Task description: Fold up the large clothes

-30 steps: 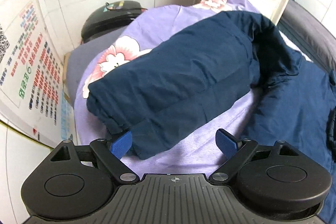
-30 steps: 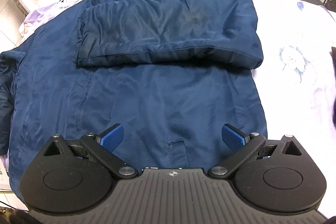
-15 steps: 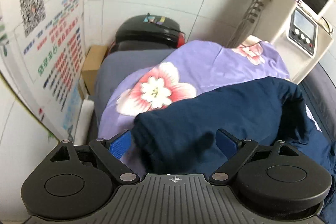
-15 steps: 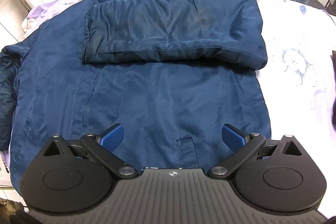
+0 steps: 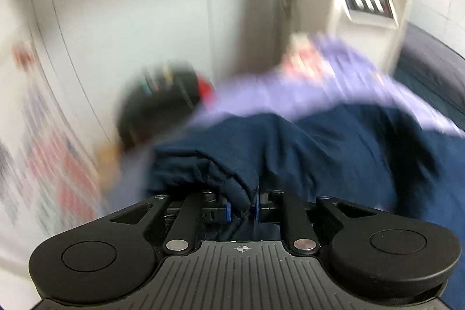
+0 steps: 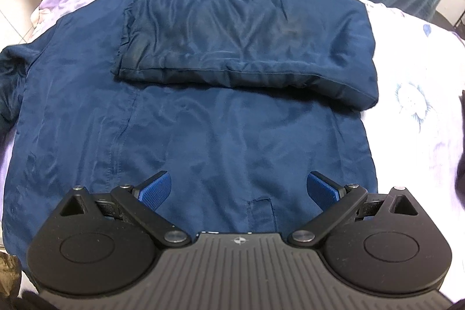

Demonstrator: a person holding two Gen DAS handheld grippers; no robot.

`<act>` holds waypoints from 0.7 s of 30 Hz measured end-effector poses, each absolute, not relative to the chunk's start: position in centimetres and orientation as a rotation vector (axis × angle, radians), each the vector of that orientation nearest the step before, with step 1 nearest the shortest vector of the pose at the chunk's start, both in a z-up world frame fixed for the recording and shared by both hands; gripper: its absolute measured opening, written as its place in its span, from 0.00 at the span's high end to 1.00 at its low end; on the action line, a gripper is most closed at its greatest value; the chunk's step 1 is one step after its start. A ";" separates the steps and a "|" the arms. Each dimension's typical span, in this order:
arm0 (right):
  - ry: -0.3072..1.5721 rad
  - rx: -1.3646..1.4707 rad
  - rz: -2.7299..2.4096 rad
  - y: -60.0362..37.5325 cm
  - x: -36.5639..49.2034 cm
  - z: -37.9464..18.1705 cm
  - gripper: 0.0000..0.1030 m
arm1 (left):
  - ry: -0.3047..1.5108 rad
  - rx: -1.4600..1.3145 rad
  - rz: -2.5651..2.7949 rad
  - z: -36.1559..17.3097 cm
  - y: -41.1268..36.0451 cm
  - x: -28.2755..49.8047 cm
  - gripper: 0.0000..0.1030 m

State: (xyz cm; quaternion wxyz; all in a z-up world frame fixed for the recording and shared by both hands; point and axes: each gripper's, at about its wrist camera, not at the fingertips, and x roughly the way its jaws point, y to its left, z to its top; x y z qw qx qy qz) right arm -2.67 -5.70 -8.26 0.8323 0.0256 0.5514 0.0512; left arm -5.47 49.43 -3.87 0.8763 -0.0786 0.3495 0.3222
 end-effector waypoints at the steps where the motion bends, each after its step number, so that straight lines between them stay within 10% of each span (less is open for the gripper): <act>1: 1.170 0.055 0.108 -5.7 -2.6 -8.3 0.03 | 0.687 -0.158 0.705 -2.4 51.2 -5.4 0.44; 5: 1.181 0.053 0.106 -5.3 -2.5 -8.6 0.03 | 0.589 -0.053 0.696 0.3 55.8 -3.6 0.42; 11: 1.204 0.049 0.095 -4.5 -2.2 -8.8 0.03 | 0.834 -0.166 0.805 -7.9 58.7 -0.7 0.00; 21: 1.220 0.027 0.090 -3.1 -1.6 -8.8 0.03 | 0.782 -0.759 0.799 -14.0 59.0 -9.5 0.00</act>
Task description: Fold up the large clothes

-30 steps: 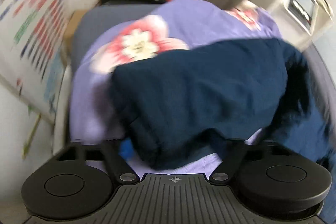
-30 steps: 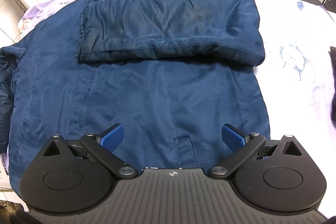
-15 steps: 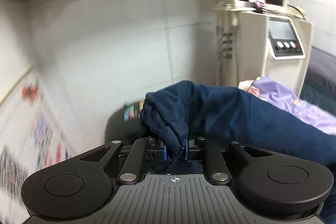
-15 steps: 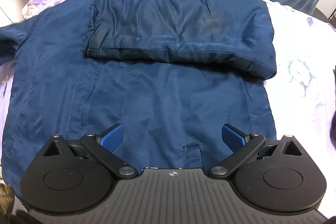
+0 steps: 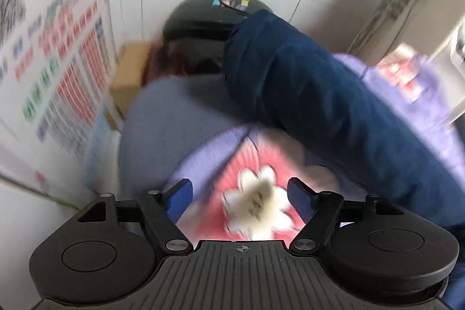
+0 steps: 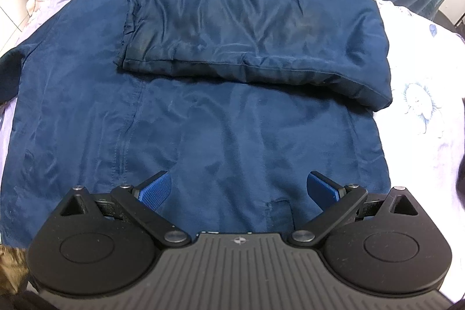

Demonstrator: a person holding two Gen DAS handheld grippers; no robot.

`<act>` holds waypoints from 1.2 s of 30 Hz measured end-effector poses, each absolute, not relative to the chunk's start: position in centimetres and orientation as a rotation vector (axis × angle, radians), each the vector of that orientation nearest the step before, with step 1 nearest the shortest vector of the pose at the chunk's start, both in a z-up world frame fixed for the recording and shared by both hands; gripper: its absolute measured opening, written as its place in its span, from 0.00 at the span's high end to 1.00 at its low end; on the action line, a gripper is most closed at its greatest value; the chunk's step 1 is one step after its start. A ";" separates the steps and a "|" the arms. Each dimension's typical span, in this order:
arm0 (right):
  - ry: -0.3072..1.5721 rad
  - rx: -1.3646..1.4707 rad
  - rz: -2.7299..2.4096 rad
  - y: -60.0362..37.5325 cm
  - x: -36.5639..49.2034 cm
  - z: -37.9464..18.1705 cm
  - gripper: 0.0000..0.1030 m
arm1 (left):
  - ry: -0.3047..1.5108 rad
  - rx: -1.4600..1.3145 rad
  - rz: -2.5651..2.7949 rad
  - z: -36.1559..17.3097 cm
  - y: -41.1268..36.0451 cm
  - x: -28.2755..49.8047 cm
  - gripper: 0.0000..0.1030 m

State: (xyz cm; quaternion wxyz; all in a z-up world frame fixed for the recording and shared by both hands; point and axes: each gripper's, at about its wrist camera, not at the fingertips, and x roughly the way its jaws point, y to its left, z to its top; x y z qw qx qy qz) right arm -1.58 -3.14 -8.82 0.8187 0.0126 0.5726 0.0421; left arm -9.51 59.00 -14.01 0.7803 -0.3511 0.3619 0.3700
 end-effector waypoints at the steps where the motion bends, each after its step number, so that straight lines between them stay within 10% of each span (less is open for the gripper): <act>1: 1.221 0.027 0.095 -2.9 -1.5 -8.9 0.03 | 0.753 -0.804 0.778 -13.8 58.9 -10.2 0.00; 21: 1.240 -0.012 0.111 -1.4 -0.9 -9.5 0.03 | 0.697 -0.903 0.814 -14.0 61.8 -0.7 0.00; 27: 1.243 0.021 0.063 -2.8 -1.1 -9.7 0.03 | 0.721 -0.705 0.808 -12.0 60.4 1.6 0.41; 36: 1.234 0.047 0.059 -3.8 -1.0 -9.7 0.03 | 0.529 -0.513 0.540 -2.7 53.8 8.6 0.46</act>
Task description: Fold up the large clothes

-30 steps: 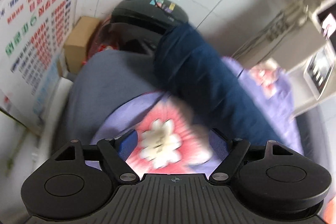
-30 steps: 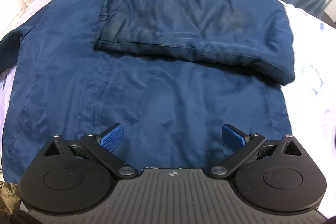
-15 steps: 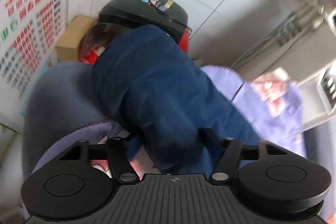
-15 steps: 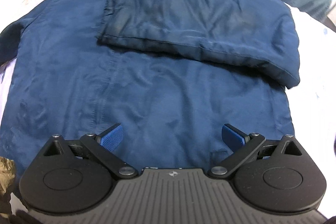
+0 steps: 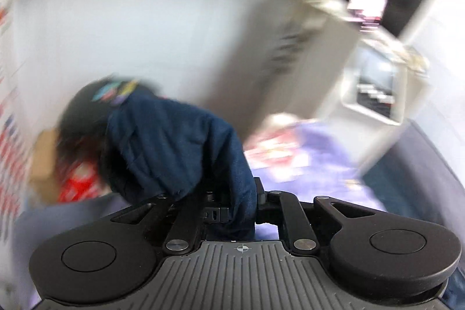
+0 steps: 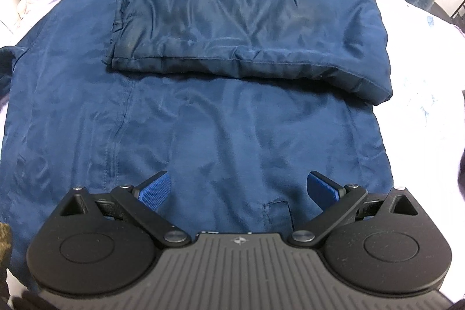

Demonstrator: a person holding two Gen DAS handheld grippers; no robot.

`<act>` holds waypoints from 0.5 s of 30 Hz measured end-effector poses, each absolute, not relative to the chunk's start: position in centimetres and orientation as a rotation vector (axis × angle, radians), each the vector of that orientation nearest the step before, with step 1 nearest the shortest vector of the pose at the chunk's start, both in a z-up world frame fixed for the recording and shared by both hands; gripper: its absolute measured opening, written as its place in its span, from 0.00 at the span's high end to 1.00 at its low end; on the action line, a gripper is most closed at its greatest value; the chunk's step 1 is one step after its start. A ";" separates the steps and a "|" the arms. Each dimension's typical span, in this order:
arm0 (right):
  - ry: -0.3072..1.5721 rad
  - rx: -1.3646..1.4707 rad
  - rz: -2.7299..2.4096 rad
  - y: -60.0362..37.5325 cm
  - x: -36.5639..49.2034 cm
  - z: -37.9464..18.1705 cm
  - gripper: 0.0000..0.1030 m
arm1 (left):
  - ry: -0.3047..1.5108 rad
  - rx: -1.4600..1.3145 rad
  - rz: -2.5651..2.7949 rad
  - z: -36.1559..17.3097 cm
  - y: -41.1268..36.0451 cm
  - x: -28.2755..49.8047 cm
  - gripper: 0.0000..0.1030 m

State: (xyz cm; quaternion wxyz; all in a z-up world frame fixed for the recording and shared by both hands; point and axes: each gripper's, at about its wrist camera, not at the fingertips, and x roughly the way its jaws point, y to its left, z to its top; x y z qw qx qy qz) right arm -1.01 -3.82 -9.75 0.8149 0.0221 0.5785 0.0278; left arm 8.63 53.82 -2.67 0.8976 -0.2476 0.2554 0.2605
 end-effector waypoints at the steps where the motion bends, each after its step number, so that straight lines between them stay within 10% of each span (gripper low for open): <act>1: 1.232 0.052 0.060 -3.9 -1.0 -9.7 0.03 | 0.508 -0.506 0.473 -1.8 52.1 9.6 0.46; 15: 1.219 0.120 -0.021 -7.5 -2.9 -9.9 0.03 | 0.702 -0.370 -0.147 -5.4 23.2 18.1 0.46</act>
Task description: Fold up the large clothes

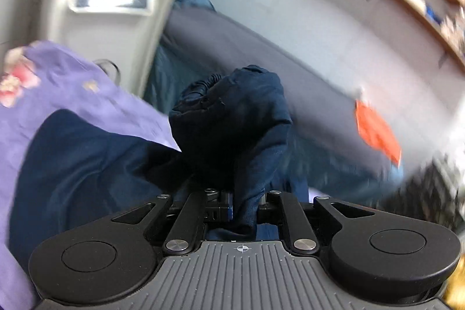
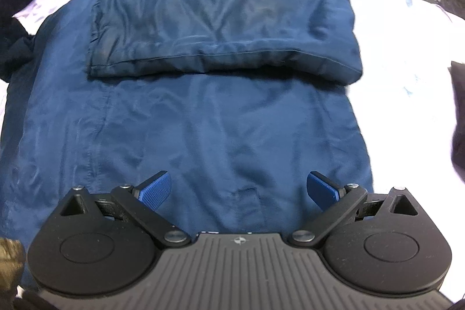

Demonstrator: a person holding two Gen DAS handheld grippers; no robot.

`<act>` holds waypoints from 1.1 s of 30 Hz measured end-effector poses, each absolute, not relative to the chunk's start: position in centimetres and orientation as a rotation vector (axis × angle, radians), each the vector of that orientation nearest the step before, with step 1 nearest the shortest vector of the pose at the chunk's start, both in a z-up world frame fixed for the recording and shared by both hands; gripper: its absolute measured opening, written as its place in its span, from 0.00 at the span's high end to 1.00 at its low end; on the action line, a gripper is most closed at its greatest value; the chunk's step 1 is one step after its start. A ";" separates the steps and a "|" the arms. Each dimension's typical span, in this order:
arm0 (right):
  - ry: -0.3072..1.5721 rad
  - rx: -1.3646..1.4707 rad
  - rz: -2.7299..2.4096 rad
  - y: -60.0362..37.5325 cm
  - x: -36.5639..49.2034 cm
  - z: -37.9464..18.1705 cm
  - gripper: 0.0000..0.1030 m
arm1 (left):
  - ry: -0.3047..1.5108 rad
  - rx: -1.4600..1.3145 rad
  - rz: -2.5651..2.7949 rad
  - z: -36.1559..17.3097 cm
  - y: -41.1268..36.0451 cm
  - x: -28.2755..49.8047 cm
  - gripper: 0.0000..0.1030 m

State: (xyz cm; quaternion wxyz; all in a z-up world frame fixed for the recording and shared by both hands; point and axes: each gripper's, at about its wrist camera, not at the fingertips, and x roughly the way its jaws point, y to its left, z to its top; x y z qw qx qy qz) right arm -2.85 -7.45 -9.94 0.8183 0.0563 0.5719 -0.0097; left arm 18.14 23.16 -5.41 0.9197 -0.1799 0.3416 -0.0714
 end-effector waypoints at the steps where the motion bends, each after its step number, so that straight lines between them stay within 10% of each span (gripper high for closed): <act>1: 1.220 0.125 -0.030 -7.8 -3.0 -10.0 0.03 | 0.727 -0.332 -0.159 -6.3 21.7 18.1 0.46; 4: 1.225 0.131 -0.050 -8.6 -3.4 -10.2 0.03 | 0.819 -0.236 -0.189 -9.1 18.1 17.9 0.42; 9: 1.225 0.124 -0.055 -9.0 -3.0 -10.1 0.03 | 0.888 0.068 -0.199 -12.4 13.4 15.8 0.01; 27: 0.983 0.126 0.313 -2.6 6.4 -5.5 0.05 | 0.818 0.255 -0.056 -11.5 18.1 4.2 0.00; 33: 0.813 -0.011 0.446 4.4 11.1 -4.6 0.25 | 0.854 0.246 0.032 -11.5 22.5 4.1 0.00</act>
